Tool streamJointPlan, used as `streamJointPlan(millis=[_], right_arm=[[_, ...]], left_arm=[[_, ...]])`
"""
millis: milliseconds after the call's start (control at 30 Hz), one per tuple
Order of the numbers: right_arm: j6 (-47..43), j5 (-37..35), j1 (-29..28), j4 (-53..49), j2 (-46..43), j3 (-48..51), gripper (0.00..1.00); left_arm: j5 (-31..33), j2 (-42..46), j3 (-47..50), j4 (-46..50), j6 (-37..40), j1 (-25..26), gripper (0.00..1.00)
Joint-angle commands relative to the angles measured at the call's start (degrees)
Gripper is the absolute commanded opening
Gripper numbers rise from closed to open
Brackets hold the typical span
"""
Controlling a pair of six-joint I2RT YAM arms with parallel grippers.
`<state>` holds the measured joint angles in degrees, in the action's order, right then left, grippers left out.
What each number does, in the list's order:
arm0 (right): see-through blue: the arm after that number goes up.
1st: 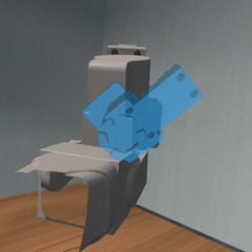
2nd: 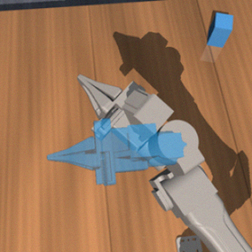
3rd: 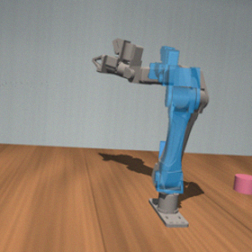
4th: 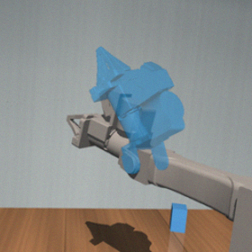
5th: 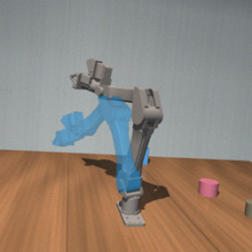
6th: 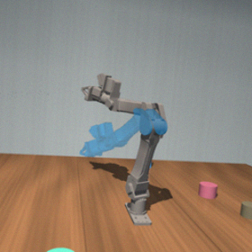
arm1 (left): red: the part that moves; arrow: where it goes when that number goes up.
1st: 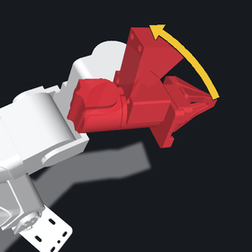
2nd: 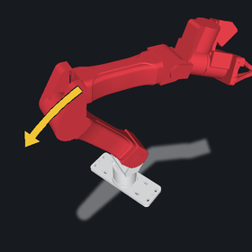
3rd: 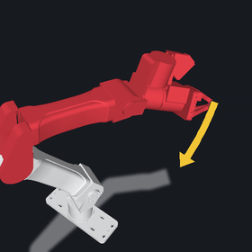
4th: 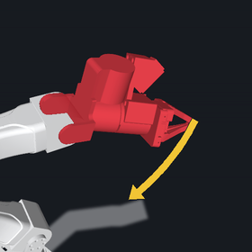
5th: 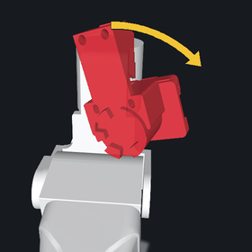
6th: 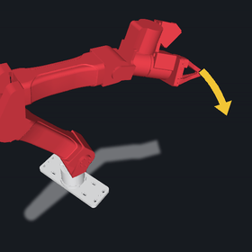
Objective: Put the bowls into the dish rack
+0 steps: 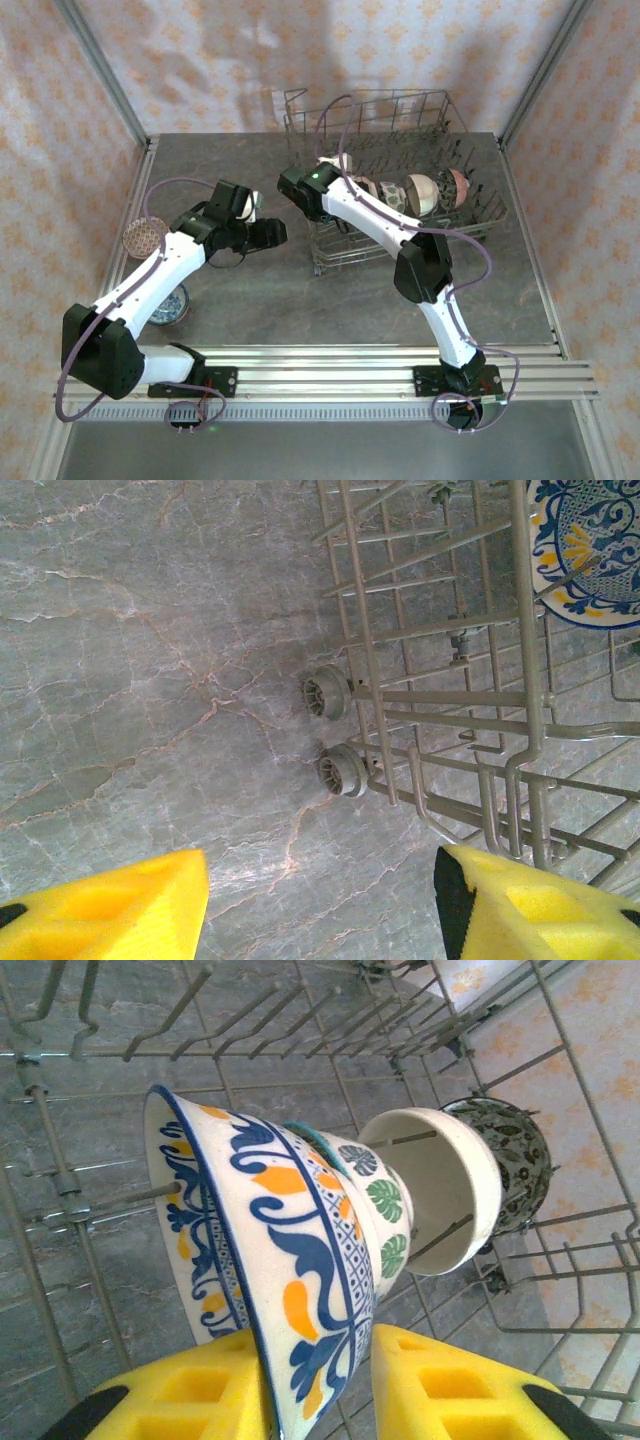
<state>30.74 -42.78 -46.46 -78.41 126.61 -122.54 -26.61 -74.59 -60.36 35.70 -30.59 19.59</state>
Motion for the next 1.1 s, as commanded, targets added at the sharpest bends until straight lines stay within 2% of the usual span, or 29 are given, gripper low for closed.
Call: streamJointPlan(millis=[0,267,433,600,800,1067], right_arm=[[-1.4,1.6,0.0,0.8,0.6,1.6,0.30],[-2.8,3.7,0.6,2.5,1.5,2.3,0.31],[-4.9,7.1,0.9,5.6,-0.5,4.5,0.50],[-6.6,8.3,1.0,7.1,-2.6,5.0,0.57],[-8.0,9.0,1.0,7.3,-5.5,4.4,0.72],[-7.6,2.7,1.5,3.1,-8.4,3.9,0.77]], left_arm=[[0.8,1.4,0.6,1.2,-0.4,-0.4,0.63],[0.7,1.4,0.9,1.4,-0.4,-0.4,0.63],[1.0,1.4,0.4,1.9,-0.4,-0.4,0.63],[1.4,1.2,-0.2,2.6,-0.3,-0.3,0.63],[2.9,1.5,-1.4,4.1,-0.4,-0.3,0.63],[11.1,2.5,-6.7,13.8,2.2,-0.9,0.64]])
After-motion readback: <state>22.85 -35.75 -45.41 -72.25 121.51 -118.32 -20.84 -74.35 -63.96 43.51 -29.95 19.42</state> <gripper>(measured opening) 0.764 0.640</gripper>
